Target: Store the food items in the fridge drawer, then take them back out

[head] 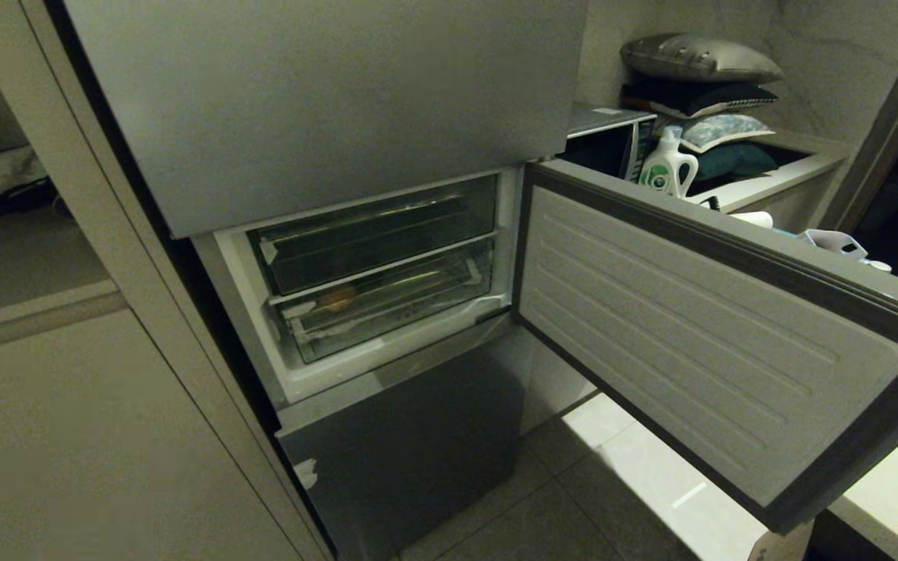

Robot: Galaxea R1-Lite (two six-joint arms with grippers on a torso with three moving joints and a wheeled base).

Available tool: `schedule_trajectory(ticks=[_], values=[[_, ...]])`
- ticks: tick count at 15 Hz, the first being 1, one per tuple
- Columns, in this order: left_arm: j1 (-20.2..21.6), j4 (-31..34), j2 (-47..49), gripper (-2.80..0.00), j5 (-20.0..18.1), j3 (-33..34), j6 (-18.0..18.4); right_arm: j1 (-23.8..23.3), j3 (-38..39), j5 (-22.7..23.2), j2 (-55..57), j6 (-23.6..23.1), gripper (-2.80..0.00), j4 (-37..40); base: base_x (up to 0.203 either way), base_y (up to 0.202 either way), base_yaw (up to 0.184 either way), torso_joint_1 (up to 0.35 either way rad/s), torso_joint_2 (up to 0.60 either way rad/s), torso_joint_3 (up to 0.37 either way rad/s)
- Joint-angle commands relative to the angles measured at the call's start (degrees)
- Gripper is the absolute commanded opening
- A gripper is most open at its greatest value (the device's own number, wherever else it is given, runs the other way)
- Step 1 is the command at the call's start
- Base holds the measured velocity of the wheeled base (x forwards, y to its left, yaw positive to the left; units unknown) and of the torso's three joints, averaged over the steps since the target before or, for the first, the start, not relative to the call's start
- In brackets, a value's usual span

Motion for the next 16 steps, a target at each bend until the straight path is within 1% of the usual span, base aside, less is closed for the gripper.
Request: schedule_trajectory(ticks=[1,8,11,16], values=[[0.0,0.0,0.1,-2.8,0.0,0.0,0.0,0.0,0.3,2.4,0.6,0.1,-2.8,-0.2,0.0,0.0,0.0,0.0,0.0,0.0],[0.0,0.0,0.1,-2.8,0.0,0.0,0.0,0.3,2.3,3.3,-3.2,0.0,-2.8,0.2,0.0,0.0,0.0,0.0,0.0,0.0],[0.0,0.0,0.1,-2.8,0.0,0.0,0.0,0.3,3.3,4.7,-4.2,0.0,-2.8,0.2,0.0,0.0,0.0,0.0,0.0,0.0],[0.0,0.0,0.1,-2.8,0.0,0.0,0.0,0.3,3.7,5.5,-4.7,0.0,-2.8,0.2,0.0,0.0,0.0,0.0,0.0,0.0]])
